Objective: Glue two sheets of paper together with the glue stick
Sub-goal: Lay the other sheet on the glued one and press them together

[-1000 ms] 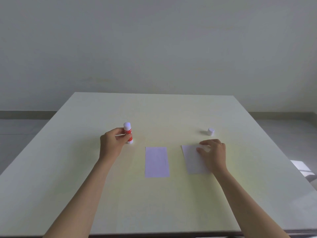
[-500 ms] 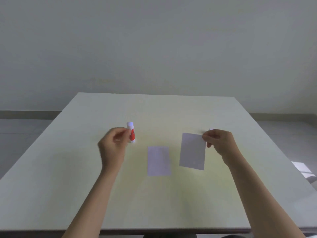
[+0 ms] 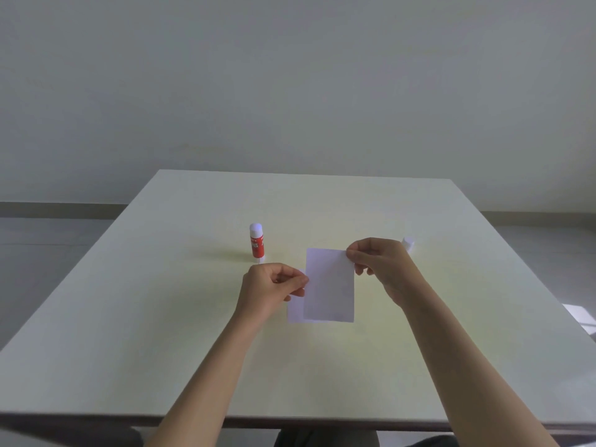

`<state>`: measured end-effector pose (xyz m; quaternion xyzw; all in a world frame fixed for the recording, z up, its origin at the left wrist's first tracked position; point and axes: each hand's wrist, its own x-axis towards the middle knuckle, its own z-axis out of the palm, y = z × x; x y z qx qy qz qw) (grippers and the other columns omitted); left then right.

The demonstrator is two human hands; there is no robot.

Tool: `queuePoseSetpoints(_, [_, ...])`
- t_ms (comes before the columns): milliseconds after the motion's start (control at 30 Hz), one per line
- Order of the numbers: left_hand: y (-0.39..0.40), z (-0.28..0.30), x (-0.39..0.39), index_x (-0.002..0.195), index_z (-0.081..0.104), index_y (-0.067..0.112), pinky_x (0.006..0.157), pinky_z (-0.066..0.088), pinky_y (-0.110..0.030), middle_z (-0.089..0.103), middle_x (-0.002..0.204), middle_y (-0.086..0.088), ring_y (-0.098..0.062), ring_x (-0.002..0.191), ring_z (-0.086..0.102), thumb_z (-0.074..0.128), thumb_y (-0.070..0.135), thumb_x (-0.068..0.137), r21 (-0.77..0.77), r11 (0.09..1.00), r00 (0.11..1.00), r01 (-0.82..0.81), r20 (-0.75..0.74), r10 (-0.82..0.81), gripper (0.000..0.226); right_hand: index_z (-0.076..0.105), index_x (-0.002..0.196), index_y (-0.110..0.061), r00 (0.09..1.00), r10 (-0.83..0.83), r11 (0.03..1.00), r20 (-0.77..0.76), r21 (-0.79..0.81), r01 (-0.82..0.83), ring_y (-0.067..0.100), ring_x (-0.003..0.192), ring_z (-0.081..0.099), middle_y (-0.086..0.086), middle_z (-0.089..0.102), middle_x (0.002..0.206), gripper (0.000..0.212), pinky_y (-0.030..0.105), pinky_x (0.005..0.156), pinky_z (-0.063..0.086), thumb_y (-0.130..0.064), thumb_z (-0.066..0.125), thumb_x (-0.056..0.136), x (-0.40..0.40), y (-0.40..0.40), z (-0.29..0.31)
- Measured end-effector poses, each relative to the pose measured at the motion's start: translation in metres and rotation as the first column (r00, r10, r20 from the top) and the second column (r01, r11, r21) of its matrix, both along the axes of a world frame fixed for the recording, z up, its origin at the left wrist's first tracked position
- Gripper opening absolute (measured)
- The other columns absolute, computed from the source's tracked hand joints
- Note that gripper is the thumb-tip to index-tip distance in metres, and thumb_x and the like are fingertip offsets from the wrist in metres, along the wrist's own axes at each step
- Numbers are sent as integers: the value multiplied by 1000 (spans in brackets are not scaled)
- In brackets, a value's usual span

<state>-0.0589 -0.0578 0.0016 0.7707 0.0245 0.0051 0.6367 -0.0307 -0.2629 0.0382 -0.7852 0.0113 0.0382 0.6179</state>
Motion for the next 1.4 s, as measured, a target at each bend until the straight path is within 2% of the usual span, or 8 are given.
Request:
queuePoseSetpoints(167, [5,-2,4,66,72,18,49,47,-11,73,57,7,-9,59,71,72,9,77,-26,999,999,-30,-32,29,14,69,84,-6,999,-31,998,11,47,31,10,49,53,1,65,65,5,7,45,38,-9,65,85,0,8,-6])
queuePoseSetpoints(267, [12,0,10,65,71,18,49,47,-11,73,58,8,-9,60,72,72,9,78,-74,994,995,-83,-54,79,15,71,91,0,999,-21,1000,-38,10,21,14,51,57,6,68,73,16,4,42,37,-14,66,85,-2,16,-14])
queuePoseSetpoints(400, [17,1,15,68,71,16,50,49,-14,73,58,10,-8,59,72,72,9,78,-76,994,992,-76,-110,67,12,69,89,7,990,31,997,-138,-62,-40,1,41,56,5,65,67,16,4,39,34,-9,66,84,-5,27,-25])
queuePoseSetpoints(600, [20,-2,18,65,72,15,45,45,-10,72,57,13,-7,58,72,72,11,77,32,997,988,-77,-132,80,13,67,75,-2,985,-59,996,-162,-77,47,0,37,56,3,64,59,9,7,35,33,-9,71,79,-3,33,-34])
queuePoseSetpoints(767, [21,-9,18,63,71,16,47,44,-12,71,57,12,-5,55,71,72,11,76,141,987,982,-76,-162,99,14,70,72,-2,978,-103,984,-182,-163,74,14,50,63,9,69,65,10,7,35,33,-9,68,80,-6,35,-44])
queuePoseSetpoints(900, [19,-12,19,60,70,14,43,39,-5,68,48,15,-2,50,68,73,8,74,211,976,981,-53,-170,90,15,71,73,2,979,-126,952,-160,-295,74,7,38,54,1,63,54,12,7,33,32,-8,67,77,-5,37,-47])
queuePoseSetpoints(1100, [18,-17,21,64,72,5,41,36,-3,63,40,14,6,42,60,73,10,73,318,947,979,-38,-180,100,10,71,71,2,978,-103,915,-179,-402,23,10,41,45,3,57,47,17,20,41,32,-14,69,75,-3,36,-47])
queuePoseSetpoints(1400, [16,-20,23,67,74,6,67,49,-17,75,65,-6,-3,59,70,73,12,72,400,916,978,-27,-180,108,7,64,61,-2,984,-59,883,-169,-469,-28,13,41,43,3,53,44,15,21,42,34,-10,67,73,1,37,-47])
